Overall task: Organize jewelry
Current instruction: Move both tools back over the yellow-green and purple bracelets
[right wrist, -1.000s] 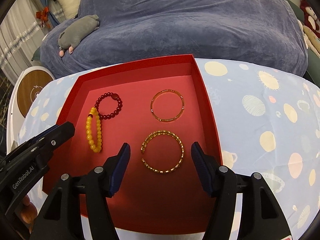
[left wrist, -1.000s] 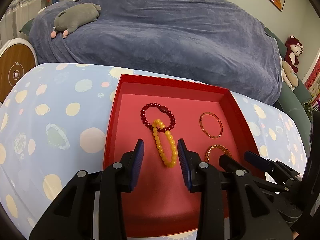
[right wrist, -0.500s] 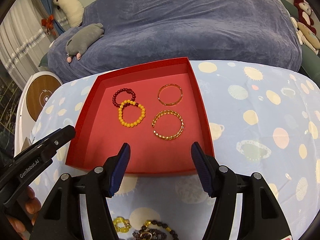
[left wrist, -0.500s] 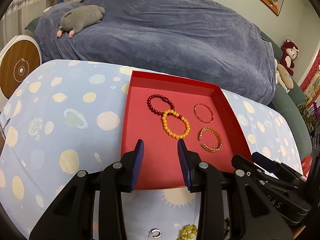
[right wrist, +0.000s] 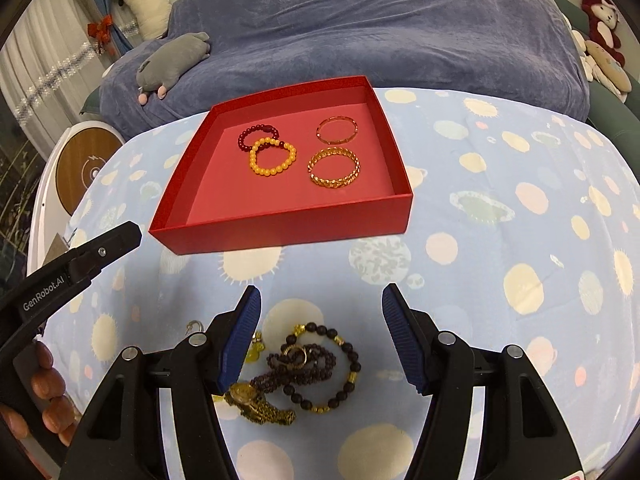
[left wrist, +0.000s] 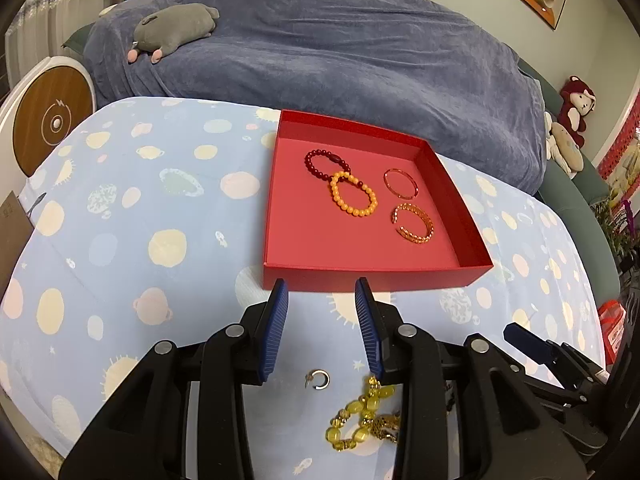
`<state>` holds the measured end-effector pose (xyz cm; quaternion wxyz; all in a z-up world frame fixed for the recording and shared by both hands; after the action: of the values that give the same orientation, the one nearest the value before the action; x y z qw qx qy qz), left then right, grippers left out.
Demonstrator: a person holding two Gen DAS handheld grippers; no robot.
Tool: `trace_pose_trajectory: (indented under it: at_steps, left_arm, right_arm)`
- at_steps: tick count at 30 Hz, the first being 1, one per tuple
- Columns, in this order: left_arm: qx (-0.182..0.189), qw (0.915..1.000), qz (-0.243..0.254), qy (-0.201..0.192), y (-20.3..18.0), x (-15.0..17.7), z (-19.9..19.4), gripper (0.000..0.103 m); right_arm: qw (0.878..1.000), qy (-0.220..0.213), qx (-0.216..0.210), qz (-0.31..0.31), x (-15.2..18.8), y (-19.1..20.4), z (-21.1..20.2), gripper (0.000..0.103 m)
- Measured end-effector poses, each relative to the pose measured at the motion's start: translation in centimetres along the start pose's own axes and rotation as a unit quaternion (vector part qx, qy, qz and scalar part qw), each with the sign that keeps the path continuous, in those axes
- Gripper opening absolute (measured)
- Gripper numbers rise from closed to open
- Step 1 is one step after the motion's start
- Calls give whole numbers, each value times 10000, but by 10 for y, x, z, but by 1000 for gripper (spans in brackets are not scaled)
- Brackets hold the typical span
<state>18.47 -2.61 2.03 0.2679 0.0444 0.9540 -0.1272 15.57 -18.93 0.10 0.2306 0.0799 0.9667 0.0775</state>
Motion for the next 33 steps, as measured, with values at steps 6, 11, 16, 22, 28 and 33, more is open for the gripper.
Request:
trace_pose_trajectory:
  at_steps: [6, 11, 16, 22, 28, 33]
  left_arm:
    - [-7, 10000, -25, 78, 2, 21, -7, 33]
    - [-6, 9999, 38, 99, 1, 36, -14, 33]
    - [21, 9998, -55, 209, 5, 56, -15, 36]
    - [-26, 9991, -184, 378, 17, 79, -12, 40]
    - [-12, 9983, -273, 518, 27, 99, -10, 40]
    - [-3, 9975, -345, 612, 29, 112, -8, 40]
  right_arm:
    - [10000, 54, 29, 33, 25, -4, -7, 61]
    - [9999, 108, 39, -2, 43, -4, -11, 61]
    - [9997, 249, 20, 16, 61, -4, -5, 61]
    - [9993, 374, 7, 40, 70, -2, 5, 60]
    - [9990, 424, -30, 97, 75, -2, 8, 58]
    - [9990, 413, -15, 197, 74, -7, 10, 49]
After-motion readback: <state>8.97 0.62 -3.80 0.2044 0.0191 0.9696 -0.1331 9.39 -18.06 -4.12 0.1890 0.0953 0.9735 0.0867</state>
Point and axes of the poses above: each gripper's, at about its wrist camera, not at the fingertips, and z roughly the way its jaws point, y to its left, x to its underside, the point moved 5 cm from there along z, roughly the way its jaws point, and after that the axes turned 6 degrees about y, right-handed, at the moved point
